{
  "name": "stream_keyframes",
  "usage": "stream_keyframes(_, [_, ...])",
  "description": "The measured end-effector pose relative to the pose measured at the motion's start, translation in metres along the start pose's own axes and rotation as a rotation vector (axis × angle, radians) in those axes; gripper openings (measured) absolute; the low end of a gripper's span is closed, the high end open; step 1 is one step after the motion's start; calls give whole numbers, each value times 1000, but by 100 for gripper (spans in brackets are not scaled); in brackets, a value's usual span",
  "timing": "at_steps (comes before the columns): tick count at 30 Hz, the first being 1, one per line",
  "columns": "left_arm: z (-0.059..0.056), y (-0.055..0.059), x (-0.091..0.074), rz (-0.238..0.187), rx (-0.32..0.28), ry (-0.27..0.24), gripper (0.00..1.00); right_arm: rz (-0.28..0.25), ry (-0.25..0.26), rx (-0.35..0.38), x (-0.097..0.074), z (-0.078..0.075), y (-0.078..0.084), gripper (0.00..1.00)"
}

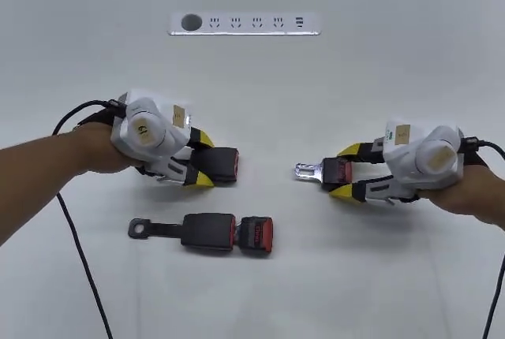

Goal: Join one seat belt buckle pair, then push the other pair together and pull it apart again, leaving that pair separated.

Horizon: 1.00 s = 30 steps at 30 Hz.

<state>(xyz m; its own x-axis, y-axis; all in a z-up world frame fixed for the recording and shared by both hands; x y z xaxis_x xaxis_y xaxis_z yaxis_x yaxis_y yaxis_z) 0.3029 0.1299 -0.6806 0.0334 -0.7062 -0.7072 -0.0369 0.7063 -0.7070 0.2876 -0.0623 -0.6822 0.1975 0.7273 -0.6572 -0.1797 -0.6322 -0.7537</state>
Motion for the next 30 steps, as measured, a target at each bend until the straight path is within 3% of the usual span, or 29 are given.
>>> stream_keyframes(12, [-1, -1, 1, 27, 1, 6, 34, 11, -19, -7, 8, -1, -2, 34])
stream_keyframes(30, [0, 2, 2, 51, -2, 11, 34, -25, -43, -22, 36, 4, -25, 34])
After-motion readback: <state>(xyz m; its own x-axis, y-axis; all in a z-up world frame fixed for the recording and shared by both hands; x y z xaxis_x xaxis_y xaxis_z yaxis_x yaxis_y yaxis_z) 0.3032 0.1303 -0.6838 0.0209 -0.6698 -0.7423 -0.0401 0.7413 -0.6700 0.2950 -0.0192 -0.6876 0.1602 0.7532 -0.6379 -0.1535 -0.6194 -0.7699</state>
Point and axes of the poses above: the centre of the closed fingertips' face, and the gripper's own axes: x roughly forward along the fingers, z roughly to its left, y roughly out of its underside, the point moved 1 cm from there along -x, roughly backward along the fingers, and after that the axes turned 8 degrees about -z, right-handed, at the moved point
